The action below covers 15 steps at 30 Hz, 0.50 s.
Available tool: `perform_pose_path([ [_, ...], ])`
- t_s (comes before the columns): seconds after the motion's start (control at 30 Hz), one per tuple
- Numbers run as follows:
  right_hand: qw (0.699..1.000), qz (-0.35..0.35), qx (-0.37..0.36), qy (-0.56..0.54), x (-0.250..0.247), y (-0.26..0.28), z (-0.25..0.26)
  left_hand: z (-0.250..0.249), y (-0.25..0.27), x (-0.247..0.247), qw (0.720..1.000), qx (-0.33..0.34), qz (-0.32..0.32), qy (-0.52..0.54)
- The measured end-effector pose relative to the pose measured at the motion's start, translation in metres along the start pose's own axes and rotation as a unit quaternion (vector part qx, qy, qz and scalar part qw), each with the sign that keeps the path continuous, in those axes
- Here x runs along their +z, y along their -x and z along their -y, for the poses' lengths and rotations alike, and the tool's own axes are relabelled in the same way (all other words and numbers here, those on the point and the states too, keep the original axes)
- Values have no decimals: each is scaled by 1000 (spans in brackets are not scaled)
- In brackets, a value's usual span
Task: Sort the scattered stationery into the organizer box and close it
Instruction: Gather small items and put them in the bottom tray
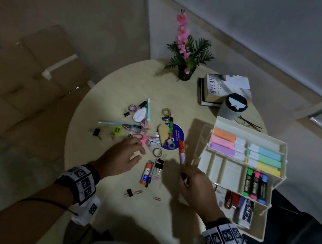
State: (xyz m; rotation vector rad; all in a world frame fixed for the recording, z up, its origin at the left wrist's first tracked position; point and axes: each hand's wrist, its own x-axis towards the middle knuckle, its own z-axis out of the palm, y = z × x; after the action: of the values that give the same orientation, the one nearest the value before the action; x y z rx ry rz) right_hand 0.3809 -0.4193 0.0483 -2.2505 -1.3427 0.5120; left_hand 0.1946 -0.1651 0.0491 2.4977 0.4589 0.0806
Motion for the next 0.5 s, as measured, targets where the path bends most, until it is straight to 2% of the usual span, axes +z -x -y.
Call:
perform_pose_path([
  [0.1,998,52,37,-11,10,-42,15,30,14,-2,999,-21,-2,25],
  [0.23,988,78,131,28,29,-96,11,60,28,-5,998,-46,-2,50],
  [0.37,981,40,188,14,44,-137,16,89,37,-7,994,-72,-11,78],
  [0.5,987,-8,158,14,52,-171,32,113,42,-5,989,-98,-12,112],
])
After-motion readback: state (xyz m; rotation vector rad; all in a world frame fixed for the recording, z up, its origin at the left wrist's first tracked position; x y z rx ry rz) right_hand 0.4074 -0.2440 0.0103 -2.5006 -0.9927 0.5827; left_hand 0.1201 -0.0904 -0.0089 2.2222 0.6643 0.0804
